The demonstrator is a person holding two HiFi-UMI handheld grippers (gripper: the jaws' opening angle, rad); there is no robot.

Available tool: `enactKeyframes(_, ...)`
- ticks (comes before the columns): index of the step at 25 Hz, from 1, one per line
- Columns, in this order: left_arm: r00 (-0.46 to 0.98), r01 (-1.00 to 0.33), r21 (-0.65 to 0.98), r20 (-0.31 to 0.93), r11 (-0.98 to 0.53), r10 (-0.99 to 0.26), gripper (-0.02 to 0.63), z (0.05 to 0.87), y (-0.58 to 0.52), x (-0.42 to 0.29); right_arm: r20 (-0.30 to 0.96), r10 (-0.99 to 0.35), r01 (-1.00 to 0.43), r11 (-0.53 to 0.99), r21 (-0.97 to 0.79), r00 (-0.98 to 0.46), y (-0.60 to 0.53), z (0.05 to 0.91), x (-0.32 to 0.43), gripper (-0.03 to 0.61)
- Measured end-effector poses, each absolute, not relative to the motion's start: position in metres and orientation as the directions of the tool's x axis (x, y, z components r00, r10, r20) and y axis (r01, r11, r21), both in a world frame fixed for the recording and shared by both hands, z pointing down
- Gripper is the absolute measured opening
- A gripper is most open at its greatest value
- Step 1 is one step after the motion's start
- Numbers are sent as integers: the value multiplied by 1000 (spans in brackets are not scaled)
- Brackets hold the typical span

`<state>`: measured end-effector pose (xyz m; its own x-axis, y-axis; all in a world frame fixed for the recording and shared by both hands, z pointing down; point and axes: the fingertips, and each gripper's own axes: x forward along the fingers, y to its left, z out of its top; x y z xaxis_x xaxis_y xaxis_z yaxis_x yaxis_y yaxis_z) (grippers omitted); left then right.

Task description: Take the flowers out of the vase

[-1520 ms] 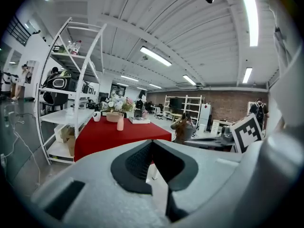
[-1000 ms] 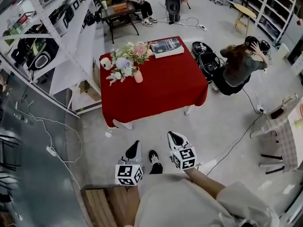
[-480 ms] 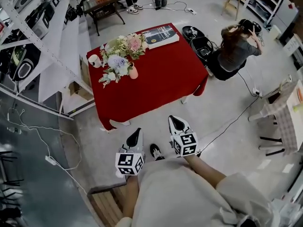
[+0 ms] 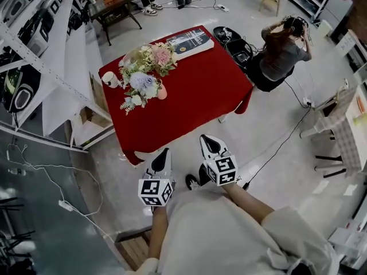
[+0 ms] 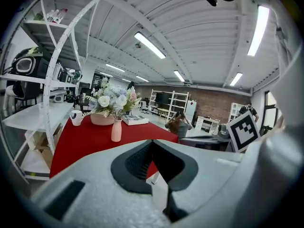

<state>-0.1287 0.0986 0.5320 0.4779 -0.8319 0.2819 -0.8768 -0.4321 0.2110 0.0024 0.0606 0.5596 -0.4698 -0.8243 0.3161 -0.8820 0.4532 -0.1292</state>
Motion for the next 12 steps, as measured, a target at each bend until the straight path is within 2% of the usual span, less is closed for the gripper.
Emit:
enactKeyframes(5, 504, -861, 236, 284, -450, -815, 9, 537, 90, -125, 336, -823, -888, 444, -123, -458, 53, 561, 1, 6)
enactKeyframes(12, 499, -863, 259, 289, -435, -817, 11, 544, 66, -137, 394, -750, -840, 527, -127, -531, 35, 578, -30, 6)
